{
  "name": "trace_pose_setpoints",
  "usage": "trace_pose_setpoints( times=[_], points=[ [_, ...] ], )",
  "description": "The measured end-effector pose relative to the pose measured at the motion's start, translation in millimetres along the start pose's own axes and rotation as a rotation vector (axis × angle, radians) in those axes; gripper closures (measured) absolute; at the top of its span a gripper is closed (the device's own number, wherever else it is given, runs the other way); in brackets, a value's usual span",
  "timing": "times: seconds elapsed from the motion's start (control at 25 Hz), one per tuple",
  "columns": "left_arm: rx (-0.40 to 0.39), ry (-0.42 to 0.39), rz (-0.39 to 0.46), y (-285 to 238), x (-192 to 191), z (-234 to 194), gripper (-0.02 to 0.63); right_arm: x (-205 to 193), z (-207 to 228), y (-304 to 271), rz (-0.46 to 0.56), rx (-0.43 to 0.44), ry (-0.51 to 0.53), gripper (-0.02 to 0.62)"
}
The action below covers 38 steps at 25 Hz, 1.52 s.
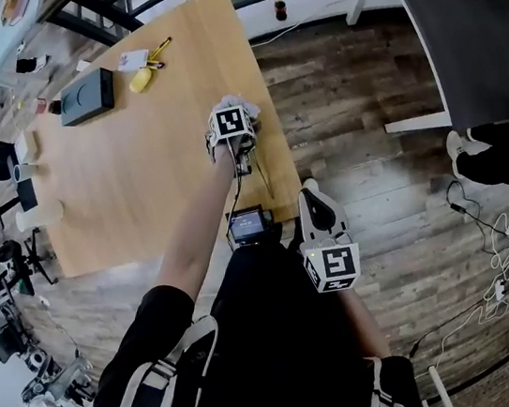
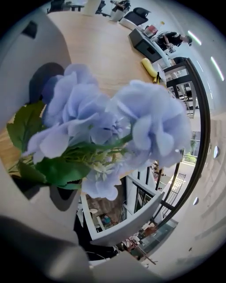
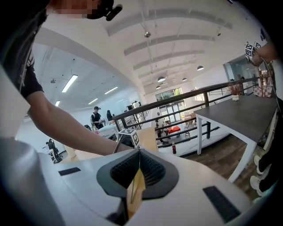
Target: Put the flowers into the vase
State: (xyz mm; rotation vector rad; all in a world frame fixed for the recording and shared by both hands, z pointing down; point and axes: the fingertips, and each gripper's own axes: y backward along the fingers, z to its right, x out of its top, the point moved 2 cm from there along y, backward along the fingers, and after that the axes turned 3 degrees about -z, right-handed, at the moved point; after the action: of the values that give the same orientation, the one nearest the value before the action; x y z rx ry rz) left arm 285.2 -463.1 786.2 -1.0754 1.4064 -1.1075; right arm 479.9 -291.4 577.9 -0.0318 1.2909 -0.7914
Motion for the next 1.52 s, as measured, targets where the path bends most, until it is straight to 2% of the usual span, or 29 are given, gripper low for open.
trace_pose_setpoints(
  times=[0.04, 0.16, 0.32, 0.48, 0.64, 0.76, 0.84, 0.96, 1.08, 1.2, 1.32, 1.52],
  points=[
    [0.009, -0.001, -0.005, -2.2, -0.1, -2.3, 0.041, 0.0, 2.2, 0.0, 0.0, -0.003, -0.002, 0.578],
    [0.016, 0.015, -0.02, -2.6, -3.3, -5.2, 0.121, -0.7, 5.8, 0.0, -0.003, -0.005, -0.005, 0.578],
    [0.003, 0.063, -0.001, 1.7, -5.3, -8.1, 0.184, -0.9, 8.0, 0.4, -0.007, 0.005, 0.002, 0.578],
    [-0.026, 0.084, 0.071, 11.4, -7.4, -17.2, 0.213, -0.9, 9.2, 2.2, -0.007, 0.019, 0.011, 0.578],
    [-0.074, 0.098, 0.221, 38.7, -4.2, -27.9, 0.225, -0.9, 9.6, 1.3, -0.015, 0.041, 0.024, 0.578],
    [-0.101, 0.109, 0.388, 77.4, -2.4, -35.4, 0.227, 1.5, 9.5, 0.5, -0.017, 0.06, 0.04, 0.578],
    [-0.067, 0.056, 0.549, 114.7, -0.9, -41.8, 0.225, 3.8, 9.0, -1.4, -0.013, 0.074, 0.052, 0.578],
    [0.03, -0.06, 0.795, 179.0, -5.5, -45.3, 0.227, 7.0, 9.5, -3.2, -0.007, 0.097, 0.065, 0.578],
    [0.1, -0.084, 0.975, 239.9, -22.1, -46.3, 0.227, 10.8, 4.5, -5.3, -0.005, 0.134, 0.08, 0.578],
    [0.154, -0.06, 1.095, 296.3, -46.8, -49.8, 0.227, 17.1, -6.4, -8.3, 0.003, 0.181, 0.097, 0.578],
    [0.171, -0.044, 1.189, 344.1, -66.7, -52.5, 0.227, 23.5, -19.0, -8.3, 0.011, 0.211, 0.101, 0.578],
    [0.274, 0.014, 1.261, 385.6, -107.9, -59.5, 0.227, 22.5, -30.9, -20.1, -0.026, 0.345, 0.142, 0.578]
  ],
)
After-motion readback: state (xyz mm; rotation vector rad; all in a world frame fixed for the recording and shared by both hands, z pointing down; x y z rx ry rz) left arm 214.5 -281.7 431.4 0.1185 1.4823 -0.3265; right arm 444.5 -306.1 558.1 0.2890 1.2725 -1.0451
